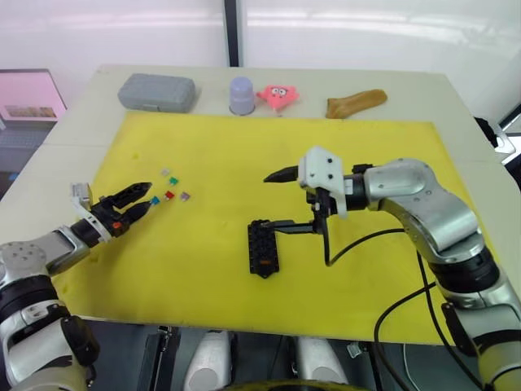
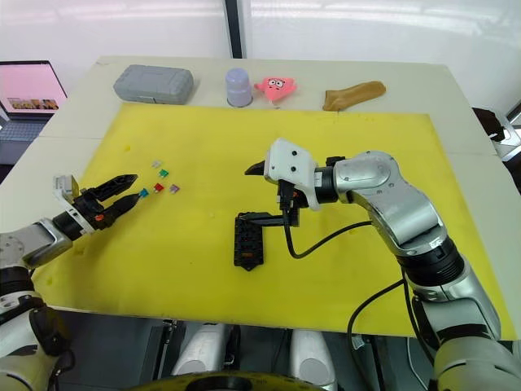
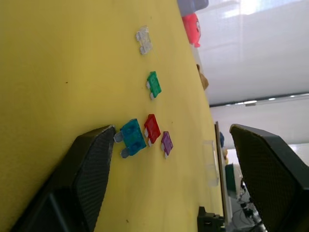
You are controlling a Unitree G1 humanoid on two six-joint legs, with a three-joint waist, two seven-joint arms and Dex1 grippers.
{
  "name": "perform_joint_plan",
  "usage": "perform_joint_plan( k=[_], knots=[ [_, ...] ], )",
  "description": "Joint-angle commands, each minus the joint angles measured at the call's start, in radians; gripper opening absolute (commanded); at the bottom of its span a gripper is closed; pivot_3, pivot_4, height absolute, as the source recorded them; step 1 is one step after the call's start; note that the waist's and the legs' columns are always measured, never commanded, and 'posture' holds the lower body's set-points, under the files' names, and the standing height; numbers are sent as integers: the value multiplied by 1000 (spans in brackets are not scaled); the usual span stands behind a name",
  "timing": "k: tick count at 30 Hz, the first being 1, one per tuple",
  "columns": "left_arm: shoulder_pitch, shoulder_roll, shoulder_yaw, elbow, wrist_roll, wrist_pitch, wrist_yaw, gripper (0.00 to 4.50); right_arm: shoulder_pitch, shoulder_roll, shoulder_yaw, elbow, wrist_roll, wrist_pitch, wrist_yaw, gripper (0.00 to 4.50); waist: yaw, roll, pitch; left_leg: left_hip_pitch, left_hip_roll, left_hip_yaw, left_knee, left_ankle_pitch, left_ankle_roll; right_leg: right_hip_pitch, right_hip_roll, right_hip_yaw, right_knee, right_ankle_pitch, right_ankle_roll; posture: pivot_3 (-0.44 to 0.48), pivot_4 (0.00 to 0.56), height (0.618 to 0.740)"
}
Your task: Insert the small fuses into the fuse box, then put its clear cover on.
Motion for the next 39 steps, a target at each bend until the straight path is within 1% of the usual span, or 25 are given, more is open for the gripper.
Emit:
perform_joint_plan(
  k=[1,4,6,7,9,10,15,18,21,23,24,26,32,35,39],
  knots=[
    [12,-18,-30,33,31,-21,12,3973,-14,-11,-40,-30,12,-9,4,4500,0,0,0,0,0,0,0,0,0,0,0,0,0,0,0,0,150,740],
    [11,-20,-22,38,31,-31,20,3973,-18,-16,-40,-26,9,-10,12,4500,0,0,0,0,0,-1,0,0,0,0,0,0,0,0,0,0,150,740],
    [12,-18,-22,38,31,-33,20,3423,-22,-19,-40,-23,9,-11,18,4500,-1,0,0,0,0,-1,0,0,0,1,0,-1,0,0,0,0,150,740],
    [12,-18,-22,38,31,-33,19,3062,-23,-20,-40,-23,9,-11,20,4500,-2,0,0,0,0,-1,0,0,0,1,0,-1,0,0,0,0,150,740],
    [16,-15,-38,32,45,-42,16,2053,-24,-20,-41,-20,9,-11,22,4500,-3,0,0,0,0,-1,0,0,0,0,0,-1,0,0,0,0,150,740],
    [17,-16,-39,36,50,-50,16,1667,-28,-18,-39,-16,7,-14,24,4500,-3,0,0,0,0,-1,0,0,0,0,0,-1,0,0,0,0,150,740],
    [18,-17,-49,67,85,-118,21,1667,-44,-13,-35,5,2,-22,35,4500,-6,0,0,0,0,-1,0,0,0,0,0,-1,0,0,0,0,150,740],
    [16,-12,-46,85,83,-125,28,1667,-45,-14,-38,7,4,-22,38,4500,-6,2,-1,0,0,-1,0,0,0,1,0,-1,0,0,0,0,150,740],
    [28,-6,-54,75,84,-136,16,779,-39,-15,-41,4,9,-17,39,4500,-8,2,-1,1,0,-1,0,0,0,1,1,-1,0,0,0,0,150,740],
    [35,8,-44,75,82,-149,15,22,-32,-16,-42,-1,10,-17,38,4500,-9,4,-3,1,1,-1,0,0,-1,1,1,-1,0,0,0,0,150,740],
    [33,20,-21,73,67,-148,14,22,-27,-12,-46,-2,15,-16,34,4500,-9,7,-4,1,1,-1,0,0,-1,1,1,0,0,0,0,0,150,740],
    [37,46,12,59,41,-138,6,22,-18,3,-59,-2,28,-9,18,4500,-19,7,-4,2,2,-1,-1,0,-1,1,3,0,0,0,0,0,150,740],
    [106,98,48,-5,-1,-106,-9,22,3,30,-78,-13,50,-8,-2,4500,-47,7,-4,2,5,-1,-2,0,-1,-1,6,2,1,0,-1,0,150,740],
    [132,98,99,-88,-53,-75,26,22,6,42,-112,-5,97,3,3,4500,-58,6,-4,1,5,-2,-4,0,-1,-2,6,3,0,0,-1,0,150,740],
    [175,77,166,-211,-131,-29,78,22,-3,48,-122,20,124,7,17,4500,-57,5,-3,-1,5,-3,-4,0,-1,-4,5,3,0,0,-1,0,150,740]
  ],
)
